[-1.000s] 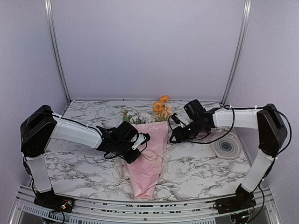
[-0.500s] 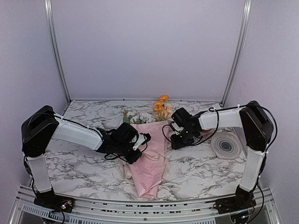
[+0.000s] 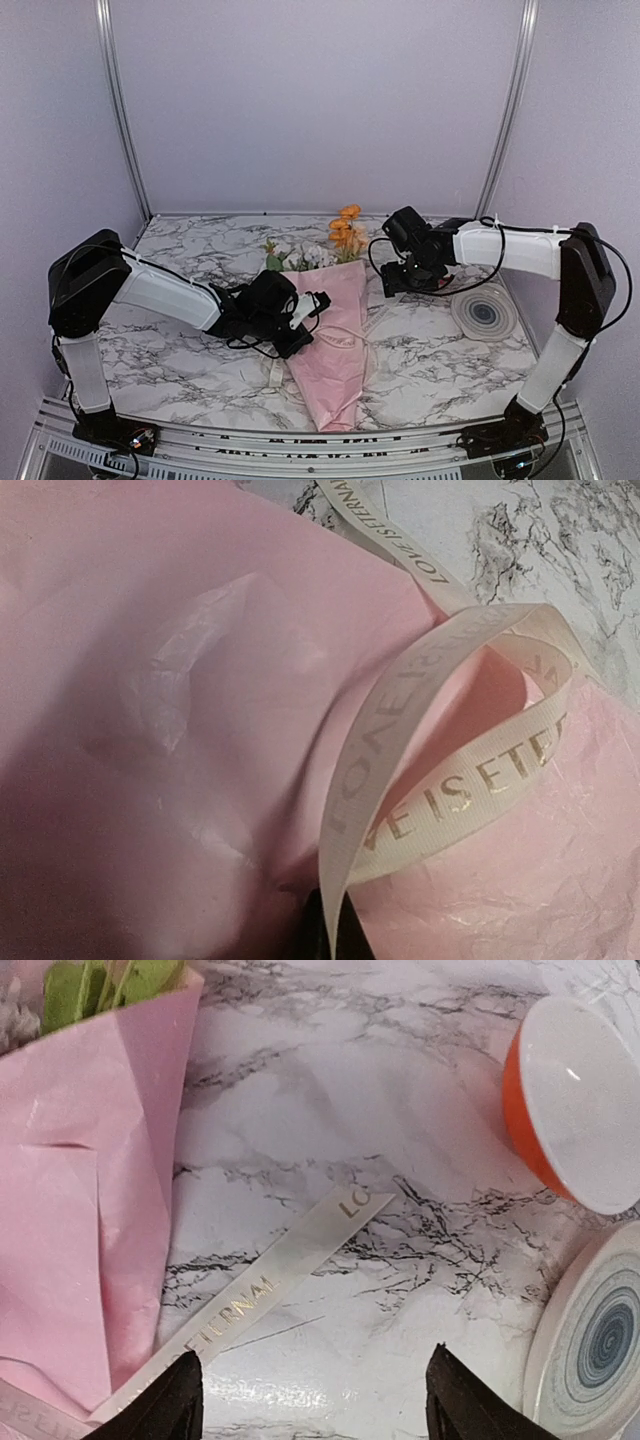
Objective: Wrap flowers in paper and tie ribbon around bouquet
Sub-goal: Cross the ribbon over the folded bouquet.
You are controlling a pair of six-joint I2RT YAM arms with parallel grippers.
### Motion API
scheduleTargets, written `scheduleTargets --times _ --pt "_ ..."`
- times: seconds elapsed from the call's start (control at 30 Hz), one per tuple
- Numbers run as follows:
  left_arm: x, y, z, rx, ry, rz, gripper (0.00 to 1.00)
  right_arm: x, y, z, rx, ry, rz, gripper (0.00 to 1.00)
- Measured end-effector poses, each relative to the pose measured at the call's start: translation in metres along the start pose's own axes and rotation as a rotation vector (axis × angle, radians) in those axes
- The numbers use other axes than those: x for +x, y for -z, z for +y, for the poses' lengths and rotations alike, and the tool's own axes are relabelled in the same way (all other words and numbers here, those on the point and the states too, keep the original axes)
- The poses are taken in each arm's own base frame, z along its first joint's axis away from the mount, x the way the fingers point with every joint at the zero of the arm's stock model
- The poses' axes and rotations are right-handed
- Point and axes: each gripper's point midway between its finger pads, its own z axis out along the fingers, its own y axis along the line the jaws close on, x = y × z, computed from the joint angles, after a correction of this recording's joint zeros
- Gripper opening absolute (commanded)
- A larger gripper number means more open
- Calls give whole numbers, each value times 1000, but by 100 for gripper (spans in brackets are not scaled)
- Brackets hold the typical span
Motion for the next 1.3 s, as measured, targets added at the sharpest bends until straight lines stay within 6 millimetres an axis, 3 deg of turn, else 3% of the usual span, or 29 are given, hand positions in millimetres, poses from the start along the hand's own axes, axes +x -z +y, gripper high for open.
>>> scheduleTargets --times 0.07,0.13,0.37,0.47,0.63,0.73,0.93,1.07,1.3 --pt "-1 0 -4 22 -4 -6 0 -9 8 1 -14 -63 -37 75" --pt "-1 0 -6 34 -6 -7 0 -11 4 3 -21 -116 -44 77" --pt "0 -1 -8 48 -9 -9 0 22 -50 9 40 -199 91 79" --pt "0 0 -9 54 -10 -9 0 30 -62 16 29 -218 126 78" --pt "1 0 -11 61 -14 -8 0 23 -66 30 14 -223 117 74" --pt "1 0 -11 60 -20 -8 0 23 -65 32 29 -221 105 69" --pt "2 0 -11 60 -30 -8 0 30 -65 29 17 -242 87 70" --pt "2 0 -11 59 -33 -8 0 42 -59 25 -8 -263 61 59" --pt "2 1 -11 57 -35 -7 0 52 -56 19 -32 -305 31 23"
